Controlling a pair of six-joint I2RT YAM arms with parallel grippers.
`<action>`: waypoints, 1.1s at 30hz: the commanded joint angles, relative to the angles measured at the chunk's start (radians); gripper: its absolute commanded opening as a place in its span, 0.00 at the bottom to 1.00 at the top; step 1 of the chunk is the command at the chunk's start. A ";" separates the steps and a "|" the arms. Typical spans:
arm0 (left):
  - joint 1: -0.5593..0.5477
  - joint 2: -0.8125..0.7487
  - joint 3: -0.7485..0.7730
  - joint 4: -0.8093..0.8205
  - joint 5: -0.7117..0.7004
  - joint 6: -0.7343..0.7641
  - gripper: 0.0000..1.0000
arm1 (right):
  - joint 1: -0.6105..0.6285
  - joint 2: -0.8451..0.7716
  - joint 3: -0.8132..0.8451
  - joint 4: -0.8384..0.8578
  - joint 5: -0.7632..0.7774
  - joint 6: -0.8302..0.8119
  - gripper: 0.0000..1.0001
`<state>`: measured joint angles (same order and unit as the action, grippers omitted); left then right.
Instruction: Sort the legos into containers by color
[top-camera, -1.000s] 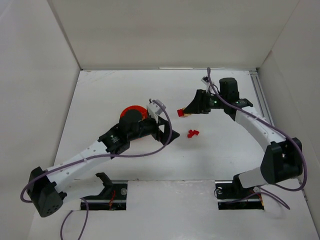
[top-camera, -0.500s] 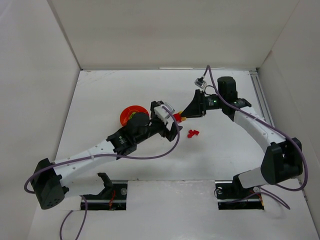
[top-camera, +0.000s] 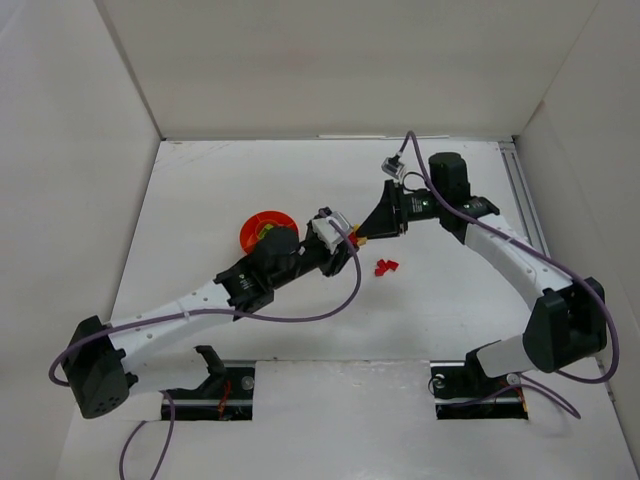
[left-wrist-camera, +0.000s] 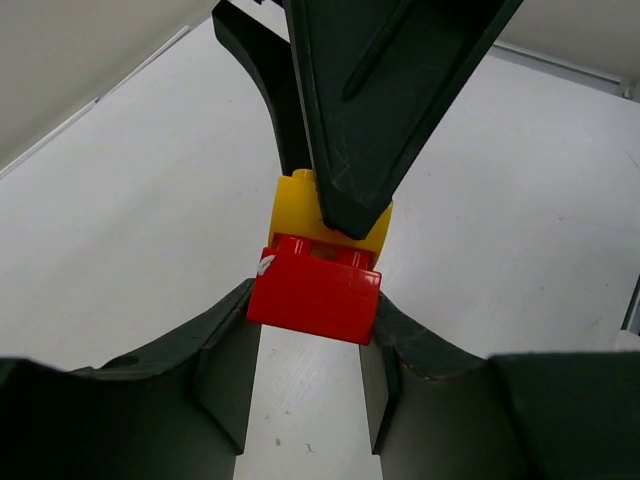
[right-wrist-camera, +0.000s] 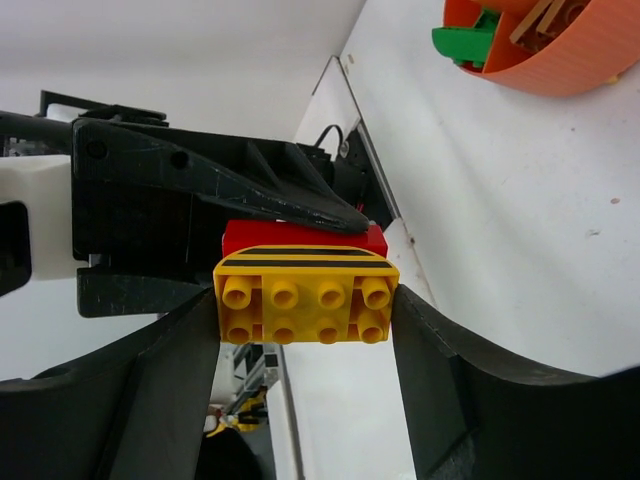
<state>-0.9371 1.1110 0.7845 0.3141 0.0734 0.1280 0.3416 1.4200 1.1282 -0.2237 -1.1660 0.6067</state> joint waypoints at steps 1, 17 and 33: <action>0.001 -0.082 -0.042 0.055 0.028 -0.010 0.26 | -0.015 -0.021 0.036 0.047 -0.024 -0.013 0.31; 0.001 -0.319 -0.122 -0.134 -0.289 -0.470 0.18 | -0.029 0.065 0.110 0.047 0.078 -0.062 0.34; 0.001 -0.557 0.098 -0.863 -0.902 -1.041 0.18 | 0.382 0.546 0.792 -0.304 1.062 -0.332 0.37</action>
<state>-0.9344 0.5900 0.8463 -0.4549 -0.7341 -0.8223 0.7029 1.9278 1.8332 -0.4717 -0.2470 0.3286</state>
